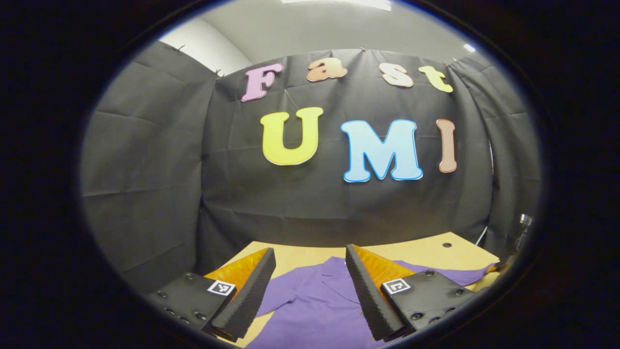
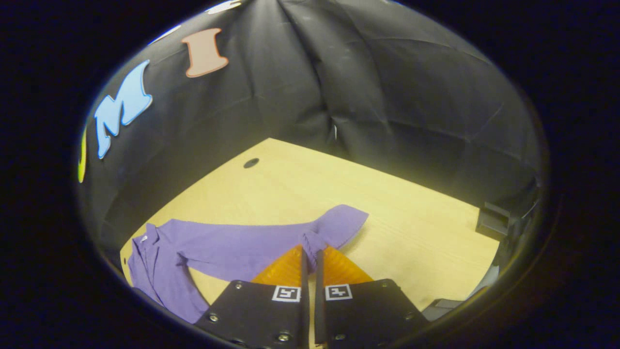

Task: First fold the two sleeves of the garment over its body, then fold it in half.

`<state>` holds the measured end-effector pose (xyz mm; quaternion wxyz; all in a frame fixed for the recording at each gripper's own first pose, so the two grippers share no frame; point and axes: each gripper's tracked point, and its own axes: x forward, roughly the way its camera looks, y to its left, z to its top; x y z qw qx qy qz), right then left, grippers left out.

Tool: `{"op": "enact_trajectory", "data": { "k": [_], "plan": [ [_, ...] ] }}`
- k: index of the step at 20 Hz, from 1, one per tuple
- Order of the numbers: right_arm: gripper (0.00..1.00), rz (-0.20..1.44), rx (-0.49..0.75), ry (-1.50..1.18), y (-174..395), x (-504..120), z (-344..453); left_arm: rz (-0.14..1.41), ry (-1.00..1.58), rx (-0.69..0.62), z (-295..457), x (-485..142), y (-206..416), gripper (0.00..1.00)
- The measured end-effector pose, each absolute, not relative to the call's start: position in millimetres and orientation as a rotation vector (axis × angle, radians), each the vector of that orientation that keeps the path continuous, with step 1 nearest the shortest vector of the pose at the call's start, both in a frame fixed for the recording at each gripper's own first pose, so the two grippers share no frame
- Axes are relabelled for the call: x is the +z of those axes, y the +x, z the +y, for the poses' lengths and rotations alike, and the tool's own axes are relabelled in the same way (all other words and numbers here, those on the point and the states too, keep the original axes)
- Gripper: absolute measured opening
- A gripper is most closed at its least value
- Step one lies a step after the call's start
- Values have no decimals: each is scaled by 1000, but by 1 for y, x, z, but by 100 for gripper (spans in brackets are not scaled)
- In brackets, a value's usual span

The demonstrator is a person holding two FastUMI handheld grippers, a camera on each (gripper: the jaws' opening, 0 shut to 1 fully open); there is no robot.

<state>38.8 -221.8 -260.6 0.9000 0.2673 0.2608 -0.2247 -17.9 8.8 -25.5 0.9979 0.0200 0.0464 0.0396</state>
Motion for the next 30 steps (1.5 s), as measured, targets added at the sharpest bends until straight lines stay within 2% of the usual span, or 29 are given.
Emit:
{"op": "enact_trajectory", "data": {
  "k": [8, 10, 11, 16, 21, 30],
  "plan": [
    [4, 339, -301, 487, 71, -130, -142, 78, 5, 51, 37, -28, -13, 94],
    [4, 298, -243, 430, 87, -100, -114, 68, 5, 75, 55, -27, -18, 96],
    [4, 282, -213, 395, 95, -88, -100, 68, 2, 91, 64, -28, -22, 92],
    [4, 217, -16, 247, 137, -37, -13, 74, -18, 205, 113, -35, -47, 93],
    [4, 248, 181, 147, 165, -43, 80, 77, -26, 324, 156, -41, -72, 92],
    [4, 357, 392, -33, 181, -94, 193, 90, -18, 479, 200, -47, -109, 93]
  ]
}}
